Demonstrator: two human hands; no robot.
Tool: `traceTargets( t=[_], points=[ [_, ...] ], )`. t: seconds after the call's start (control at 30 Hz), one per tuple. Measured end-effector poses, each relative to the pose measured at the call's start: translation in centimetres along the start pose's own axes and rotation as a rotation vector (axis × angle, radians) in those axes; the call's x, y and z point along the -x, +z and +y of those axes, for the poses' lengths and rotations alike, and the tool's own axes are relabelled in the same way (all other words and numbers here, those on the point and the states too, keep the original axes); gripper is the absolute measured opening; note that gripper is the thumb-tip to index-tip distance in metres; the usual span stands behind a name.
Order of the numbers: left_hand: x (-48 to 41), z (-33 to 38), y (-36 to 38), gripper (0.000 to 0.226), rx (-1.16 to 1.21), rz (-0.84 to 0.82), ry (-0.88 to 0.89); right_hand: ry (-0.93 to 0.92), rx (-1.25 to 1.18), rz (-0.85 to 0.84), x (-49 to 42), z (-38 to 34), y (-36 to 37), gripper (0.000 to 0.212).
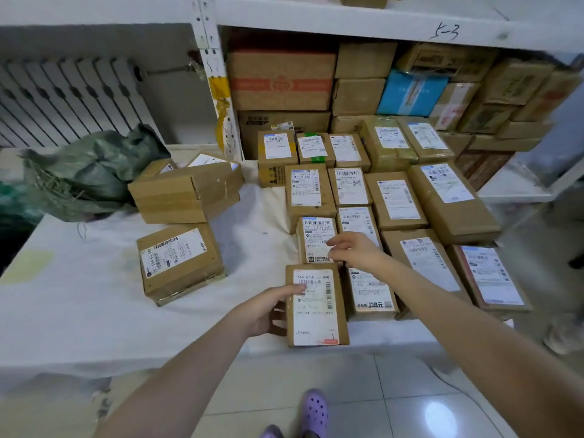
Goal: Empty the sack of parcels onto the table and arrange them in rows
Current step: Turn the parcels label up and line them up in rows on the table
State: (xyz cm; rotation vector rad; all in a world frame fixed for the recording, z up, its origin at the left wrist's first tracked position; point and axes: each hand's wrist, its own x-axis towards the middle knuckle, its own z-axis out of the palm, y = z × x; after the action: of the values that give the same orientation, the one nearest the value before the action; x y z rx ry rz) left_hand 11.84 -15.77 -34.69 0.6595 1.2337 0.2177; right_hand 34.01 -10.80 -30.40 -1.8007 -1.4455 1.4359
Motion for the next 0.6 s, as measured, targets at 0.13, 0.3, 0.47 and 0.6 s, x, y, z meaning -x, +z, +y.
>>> traceTargets(
  t=[0.13,0.3,0.47,0.6],
  points=[
    [-1.1,0.5,1.4,0.038,-0.007,-0.014,0.005,-0.099,0.105,0.046,-0.4,1.7,0.8,0.02],
    [-2.2,0.6,3.0,0.036,0.051,0.034,0.034,-0.207,0.28,0.115,-0.8,2.2,1.5,0.021],
    [-2.7,0.9,3.0,0.039,-0.08,0.08,0.003,-0.262,0.367,0.021,-1.9,1.6,1.7,0.021],
    [-2.8,1.8,2.2,0.032,-0.205,0.131,-0.041,-0.357,0.412,0.031,-3.1,1.2,2.1,0.023]
  ],
)
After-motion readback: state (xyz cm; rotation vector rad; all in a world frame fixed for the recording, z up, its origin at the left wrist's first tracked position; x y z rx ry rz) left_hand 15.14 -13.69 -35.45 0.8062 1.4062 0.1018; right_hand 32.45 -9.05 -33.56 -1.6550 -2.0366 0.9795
